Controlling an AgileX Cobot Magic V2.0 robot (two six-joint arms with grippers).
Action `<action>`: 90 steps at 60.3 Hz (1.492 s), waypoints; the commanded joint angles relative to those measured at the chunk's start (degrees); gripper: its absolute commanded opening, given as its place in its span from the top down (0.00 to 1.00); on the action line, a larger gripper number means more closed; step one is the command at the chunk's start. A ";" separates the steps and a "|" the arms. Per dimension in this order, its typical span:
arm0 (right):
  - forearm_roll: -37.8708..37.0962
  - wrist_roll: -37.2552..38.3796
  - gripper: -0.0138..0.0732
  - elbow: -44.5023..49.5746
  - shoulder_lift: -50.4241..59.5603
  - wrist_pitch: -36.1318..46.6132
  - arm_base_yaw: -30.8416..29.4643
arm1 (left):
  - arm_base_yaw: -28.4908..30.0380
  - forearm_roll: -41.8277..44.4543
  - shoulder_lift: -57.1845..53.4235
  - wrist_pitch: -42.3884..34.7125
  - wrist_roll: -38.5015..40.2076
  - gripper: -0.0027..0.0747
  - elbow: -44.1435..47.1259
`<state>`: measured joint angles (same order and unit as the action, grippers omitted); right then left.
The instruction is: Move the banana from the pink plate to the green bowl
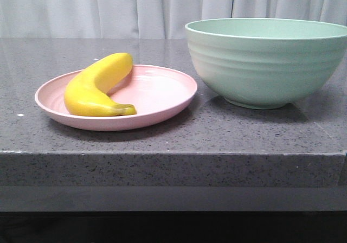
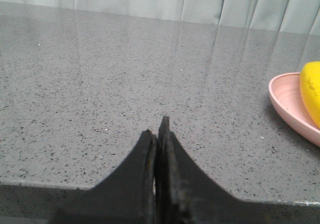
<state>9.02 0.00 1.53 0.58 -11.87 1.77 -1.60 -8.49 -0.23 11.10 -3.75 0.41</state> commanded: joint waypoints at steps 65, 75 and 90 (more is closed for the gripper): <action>0.01 0.00 0.91 0.02 1.29 5.01 -0.44 | 0.01 -0.67 -1.07 -4.79 0.04 0.99 0.13; 0.01 -0.31 0.91 0.02 1.29 5.07 -0.44 | 0.01 -0.67 -1.07 -5.02 0.04 0.99 0.13; 0.01 -0.31 0.91 0.02 1.29 5.39 -0.44 | 0.01 -0.67 -1.07 -8.45 0.04 0.99 -0.02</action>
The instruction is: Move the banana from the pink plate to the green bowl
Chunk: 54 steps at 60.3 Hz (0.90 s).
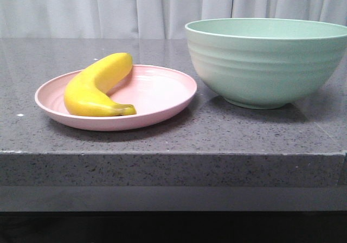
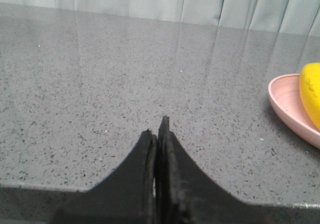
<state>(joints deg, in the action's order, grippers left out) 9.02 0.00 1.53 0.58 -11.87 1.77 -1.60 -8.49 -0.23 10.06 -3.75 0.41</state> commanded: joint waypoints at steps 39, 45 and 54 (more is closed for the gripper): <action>-0.66 -1.02 0.91 -32.32 -20.46 -2.26 -0.37 | 0.01 -0.36 25.55 -0.94 0.04 0.99 -30.39; -0.66 -1.02 0.91 -33.19 -22.02 -1.88 -0.37 | 0.01 -0.36 26.69 -0.81 0.04 0.99 -30.68; -0.66 -1.02 0.91 -33.01 -22.02 -2.32 -0.37 | 0.01 -0.36 26.69 -0.55 0.04 0.96 -30.68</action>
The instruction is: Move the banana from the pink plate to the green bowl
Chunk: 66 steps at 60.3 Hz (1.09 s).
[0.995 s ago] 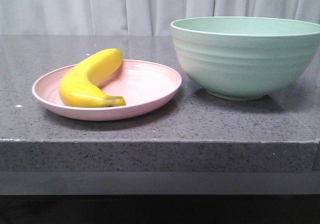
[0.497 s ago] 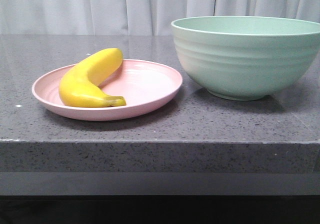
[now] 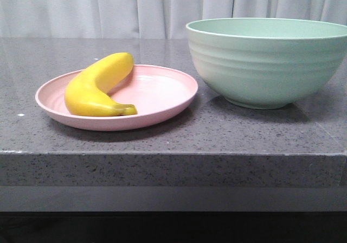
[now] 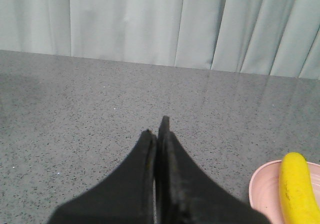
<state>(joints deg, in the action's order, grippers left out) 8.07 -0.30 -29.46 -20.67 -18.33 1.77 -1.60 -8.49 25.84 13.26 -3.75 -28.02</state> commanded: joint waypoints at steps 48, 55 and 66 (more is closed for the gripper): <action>0.30 -0.72 0.10 -2.02 -0.77 2.11 -0.37 | -10.97 -4.20 14.84 14.56 -1.24 0.14 -13.04; 0.30 -0.72 0.10 -2.02 -0.77 2.21 -0.37 | -17.88 -4.23 22.60 16.90 -1.24 0.14 -17.60; 0.30 -0.72 0.10 -2.02 -0.77 1.98 -0.37 | -26.32 -4.58 35.36 18.21 0.25 0.14 -24.21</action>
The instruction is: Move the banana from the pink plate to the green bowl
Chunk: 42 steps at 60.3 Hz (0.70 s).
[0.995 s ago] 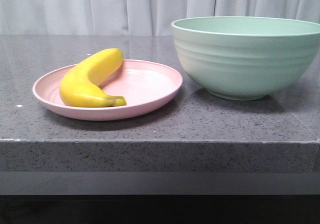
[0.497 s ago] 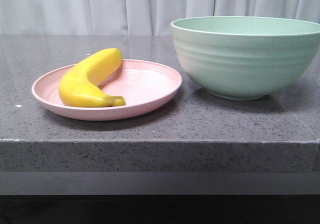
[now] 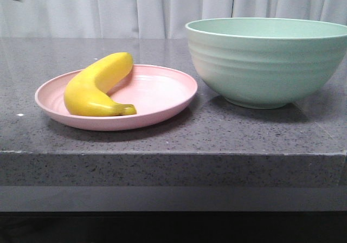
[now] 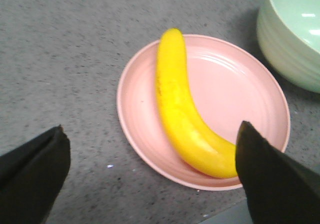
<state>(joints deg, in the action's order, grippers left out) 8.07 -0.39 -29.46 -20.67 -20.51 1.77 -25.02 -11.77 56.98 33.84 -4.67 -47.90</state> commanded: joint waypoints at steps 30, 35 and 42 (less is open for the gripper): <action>0.30 -0.62 0.10 -2.02 -0.77 4.17 -0.37 | -5.64 -2.51 26.35 2.28 1.41 0.14 -17.12; 0.30 -0.62 0.10 -2.02 -0.77 4.17 -0.37 | -5.64 -2.51 27.32 2.44 1.62 0.14 -17.12; 0.30 -0.62 0.10 -2.02 -0.77 4.17 -0.37 | -5.64 -2.51 27.84 2.44 2.13 0.14 -17.12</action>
<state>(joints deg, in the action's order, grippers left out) 8.07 -0.39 -29.46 -20.67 -20.61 1.77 -30.29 -13.28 86.48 38.41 -3.41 -63.03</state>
